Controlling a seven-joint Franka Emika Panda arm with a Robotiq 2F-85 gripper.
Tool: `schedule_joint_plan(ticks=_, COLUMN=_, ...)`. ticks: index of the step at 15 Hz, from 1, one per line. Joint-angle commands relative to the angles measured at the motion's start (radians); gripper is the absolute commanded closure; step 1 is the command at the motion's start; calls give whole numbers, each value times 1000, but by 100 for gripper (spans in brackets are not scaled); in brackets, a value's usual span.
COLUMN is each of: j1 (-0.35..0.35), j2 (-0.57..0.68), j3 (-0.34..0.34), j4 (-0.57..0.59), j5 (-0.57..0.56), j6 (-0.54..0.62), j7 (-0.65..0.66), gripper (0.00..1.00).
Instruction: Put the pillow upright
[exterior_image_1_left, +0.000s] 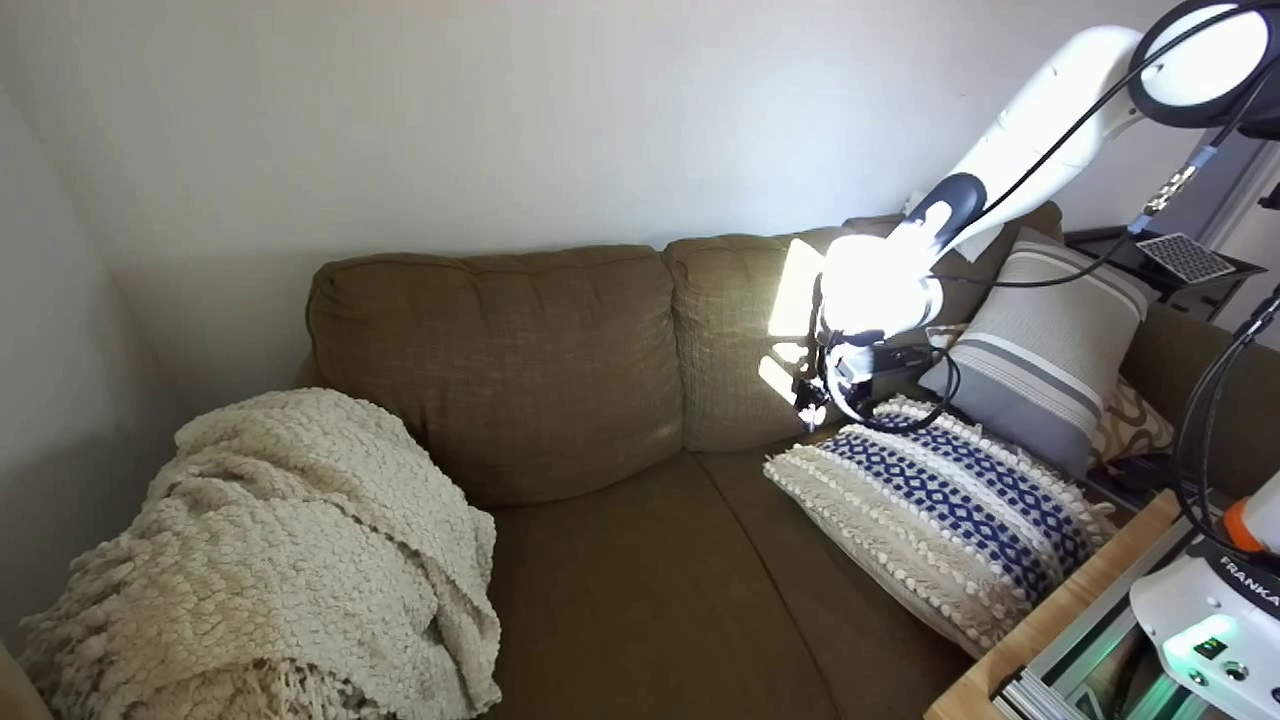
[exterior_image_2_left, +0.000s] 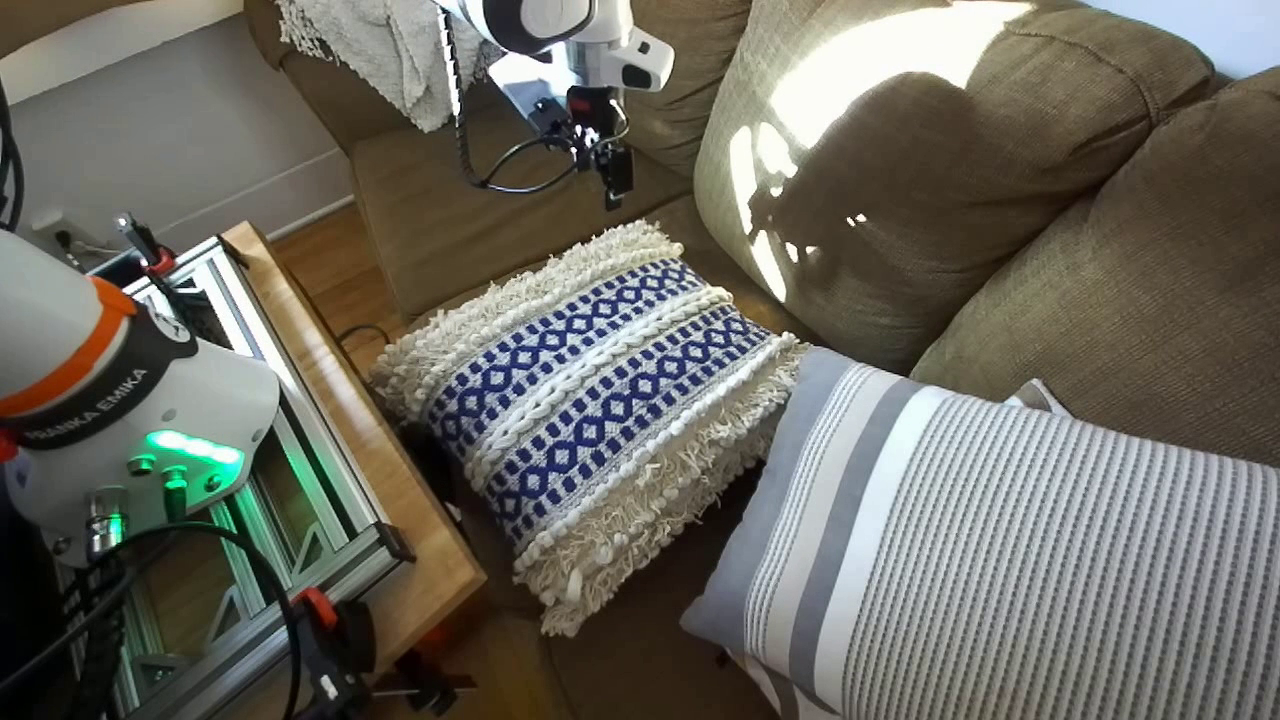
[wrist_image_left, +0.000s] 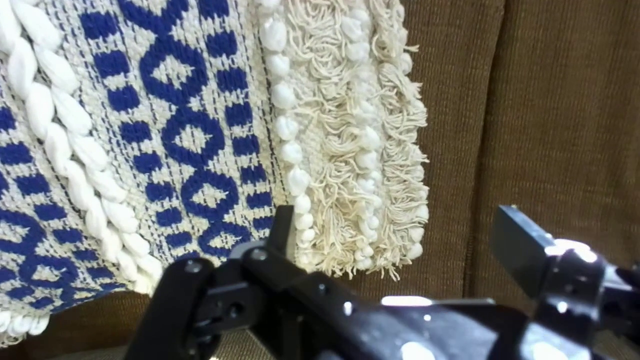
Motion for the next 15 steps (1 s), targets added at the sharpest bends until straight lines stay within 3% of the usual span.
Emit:
schedule_joint_plan(ticks=1, j1=3, j2=71, j3=-45, j4=70, j5=46, j6=-44, j7=31, gripper=0)
schedule_joint_plan(ticks=6, j1=-20, j2=168, j3=-82, j4=186, j5=96, j6=-165, j7=80, gripper=0)
schedule_joint_plan(ticks=15, j1=68, j2=402, j3=-221, j4=484, j5=29, j6=-401, j7=311, gripper=0)
